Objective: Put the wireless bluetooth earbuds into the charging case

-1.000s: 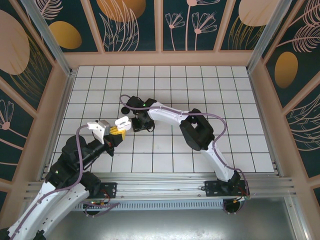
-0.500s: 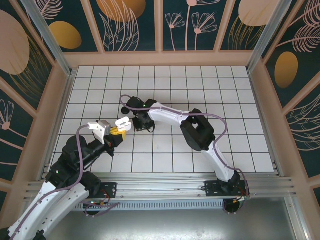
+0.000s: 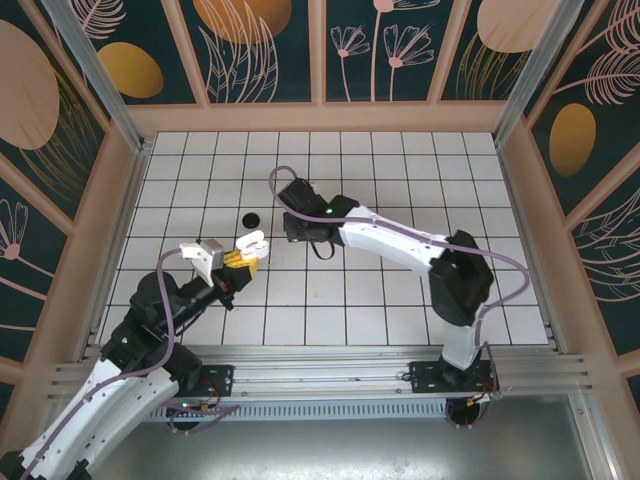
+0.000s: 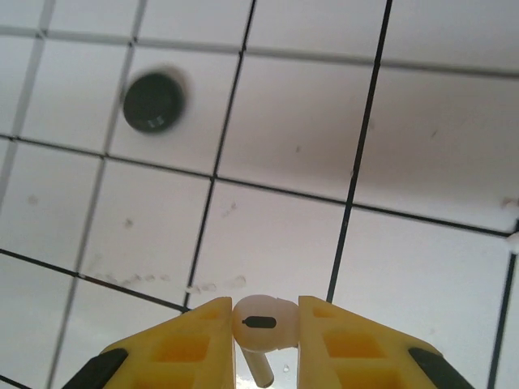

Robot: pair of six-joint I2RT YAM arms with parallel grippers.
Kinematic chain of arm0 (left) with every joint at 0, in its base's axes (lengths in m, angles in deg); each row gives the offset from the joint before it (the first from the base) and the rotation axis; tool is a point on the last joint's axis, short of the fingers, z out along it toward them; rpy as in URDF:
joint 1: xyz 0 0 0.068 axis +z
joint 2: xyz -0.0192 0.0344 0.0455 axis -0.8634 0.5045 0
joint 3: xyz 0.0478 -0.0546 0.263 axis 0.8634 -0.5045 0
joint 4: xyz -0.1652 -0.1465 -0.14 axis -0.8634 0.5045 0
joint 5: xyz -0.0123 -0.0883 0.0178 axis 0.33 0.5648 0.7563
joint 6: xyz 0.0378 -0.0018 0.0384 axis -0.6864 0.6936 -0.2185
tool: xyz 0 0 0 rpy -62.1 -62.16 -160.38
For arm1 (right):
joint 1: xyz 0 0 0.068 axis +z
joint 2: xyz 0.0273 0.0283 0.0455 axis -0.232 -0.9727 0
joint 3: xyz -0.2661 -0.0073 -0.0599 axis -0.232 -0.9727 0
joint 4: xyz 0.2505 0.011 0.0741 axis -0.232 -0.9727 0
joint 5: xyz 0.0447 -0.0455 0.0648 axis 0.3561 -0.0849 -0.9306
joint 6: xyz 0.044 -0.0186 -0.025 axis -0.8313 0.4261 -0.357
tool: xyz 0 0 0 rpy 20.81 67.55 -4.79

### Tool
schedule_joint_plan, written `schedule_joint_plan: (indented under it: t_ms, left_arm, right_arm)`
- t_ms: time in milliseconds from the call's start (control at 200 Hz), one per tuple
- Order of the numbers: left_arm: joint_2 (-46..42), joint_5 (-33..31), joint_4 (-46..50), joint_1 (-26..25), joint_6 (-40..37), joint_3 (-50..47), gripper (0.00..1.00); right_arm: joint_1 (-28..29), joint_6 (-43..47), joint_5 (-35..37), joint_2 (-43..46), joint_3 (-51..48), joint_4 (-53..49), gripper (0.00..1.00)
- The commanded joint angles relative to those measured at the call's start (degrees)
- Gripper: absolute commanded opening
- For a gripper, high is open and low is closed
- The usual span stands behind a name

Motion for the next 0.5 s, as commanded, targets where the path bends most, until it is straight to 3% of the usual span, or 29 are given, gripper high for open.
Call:
schedule_joint_plan:
  t_ms: [0,190,495]
  left_arm:
    - [0.8,2.9,-10.7,-0.2,1.1,-2.2,0.0]
    - [4.0,3.9,-23.2,-0.3,0.4,-6.0,0.0]
    - [18.9,0.3,-34.5,-0.3,-0.5,-4.2,0.0]
  right_arm:
    - [0.3,-1.0,6.2,6.1,-2.8,5.6,0.2]
    - [3.4,2.8,11.6,16.8,-8.4,14.3,0.2]
    - [7.4,7.3,12.6,28.7,-19.8,32.2,0.2]
